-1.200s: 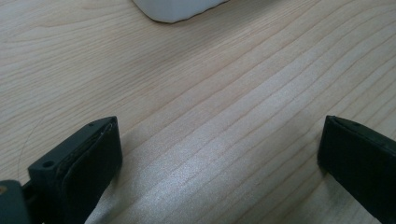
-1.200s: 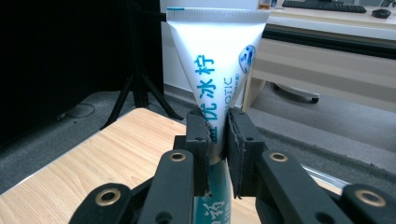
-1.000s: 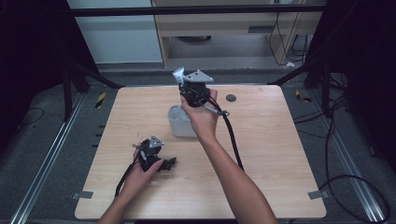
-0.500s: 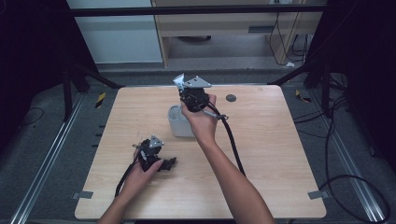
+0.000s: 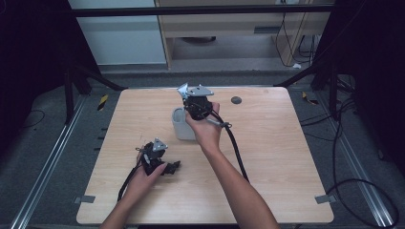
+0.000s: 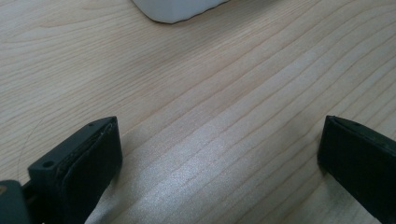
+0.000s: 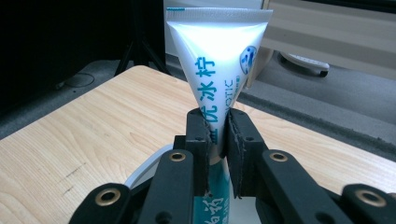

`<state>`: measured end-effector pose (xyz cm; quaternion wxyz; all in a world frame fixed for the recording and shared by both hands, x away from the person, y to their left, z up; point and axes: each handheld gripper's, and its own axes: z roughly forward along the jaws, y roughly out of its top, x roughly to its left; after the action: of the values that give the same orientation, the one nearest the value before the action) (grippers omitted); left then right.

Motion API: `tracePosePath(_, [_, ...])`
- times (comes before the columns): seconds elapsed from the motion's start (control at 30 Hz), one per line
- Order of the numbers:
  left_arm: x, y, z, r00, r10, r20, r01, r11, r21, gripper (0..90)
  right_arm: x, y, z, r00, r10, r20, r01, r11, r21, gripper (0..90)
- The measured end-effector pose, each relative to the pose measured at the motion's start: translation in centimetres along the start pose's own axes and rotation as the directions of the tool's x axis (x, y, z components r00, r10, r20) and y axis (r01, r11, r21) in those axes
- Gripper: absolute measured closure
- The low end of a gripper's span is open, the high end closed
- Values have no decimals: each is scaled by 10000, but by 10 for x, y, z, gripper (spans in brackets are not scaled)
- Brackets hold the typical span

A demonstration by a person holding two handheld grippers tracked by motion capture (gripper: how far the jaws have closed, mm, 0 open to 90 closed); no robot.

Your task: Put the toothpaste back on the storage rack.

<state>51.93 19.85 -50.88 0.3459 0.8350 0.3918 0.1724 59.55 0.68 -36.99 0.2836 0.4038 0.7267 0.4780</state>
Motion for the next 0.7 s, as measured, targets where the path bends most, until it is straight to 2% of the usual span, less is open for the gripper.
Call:
tracePosePath(0.27, [0,0,0,10000,7,-4,-7,10000,1,0,1,-9,6,10000,-67,5,67,9996,266,798])
tracePosePath(0.7, [0,0,0,10000,11,-5,-11,10000,4,0,1,-10,7,10000,0,-15,0,9996,293,799])
